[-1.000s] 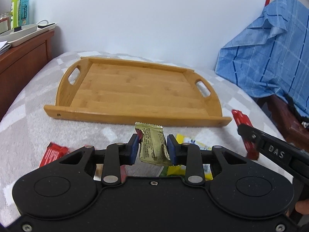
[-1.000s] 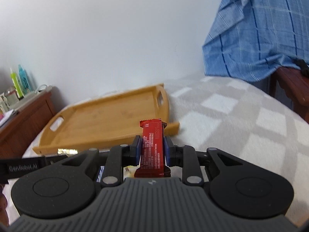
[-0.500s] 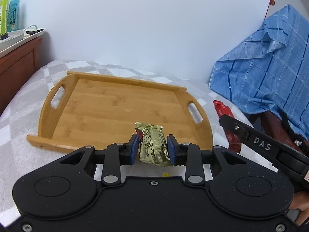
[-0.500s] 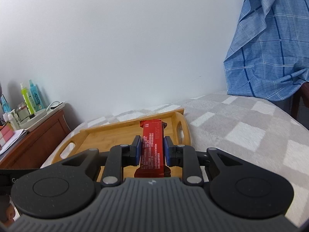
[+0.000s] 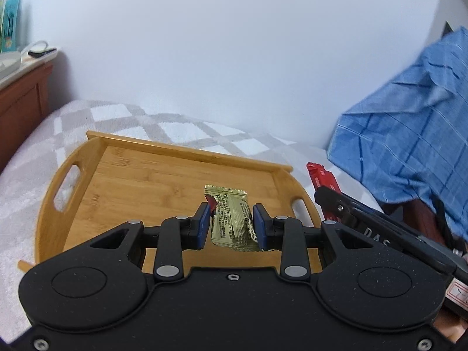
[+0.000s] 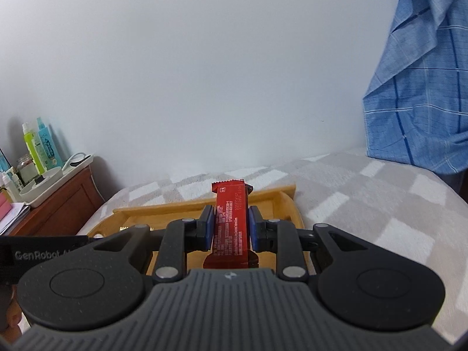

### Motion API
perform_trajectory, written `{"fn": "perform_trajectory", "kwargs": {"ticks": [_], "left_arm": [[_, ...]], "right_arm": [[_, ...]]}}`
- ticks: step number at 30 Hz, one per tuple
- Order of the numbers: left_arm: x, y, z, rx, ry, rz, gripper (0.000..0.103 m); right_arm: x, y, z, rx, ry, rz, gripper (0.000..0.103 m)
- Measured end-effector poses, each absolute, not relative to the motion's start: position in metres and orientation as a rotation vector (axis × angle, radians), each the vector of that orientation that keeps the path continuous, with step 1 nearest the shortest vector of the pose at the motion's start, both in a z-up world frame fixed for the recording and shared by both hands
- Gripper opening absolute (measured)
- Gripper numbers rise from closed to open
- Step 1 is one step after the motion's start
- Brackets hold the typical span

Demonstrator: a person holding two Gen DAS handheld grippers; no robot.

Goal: Organize snacks
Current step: 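Carry the gold bar and red bar over the bamboo tray with both tools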

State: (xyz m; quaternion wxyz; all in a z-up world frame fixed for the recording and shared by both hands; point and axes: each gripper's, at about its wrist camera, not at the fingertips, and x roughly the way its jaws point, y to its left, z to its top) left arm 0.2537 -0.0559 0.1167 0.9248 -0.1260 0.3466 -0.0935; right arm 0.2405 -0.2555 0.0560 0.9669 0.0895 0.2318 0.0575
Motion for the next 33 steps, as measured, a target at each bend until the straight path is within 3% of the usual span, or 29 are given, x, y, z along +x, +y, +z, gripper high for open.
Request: {"fn": "perform_trajectory", "kwargs": {"ticks": [19, 33], "left_arm": [[0.381, -0.075, 0.071, -0.301, 0.829, -0.224, 0.030], [0.409, -0.082, 0.031, -0.367, 0.859, -0.221, 0.031]], "right_arm": [[0.351, -0.280, 0.026, 0.188, 0.651, 0.117, 0.029], [0.384, -0.286, 0.006, 0.228, 0.707, 0.119, 0.029]]}}
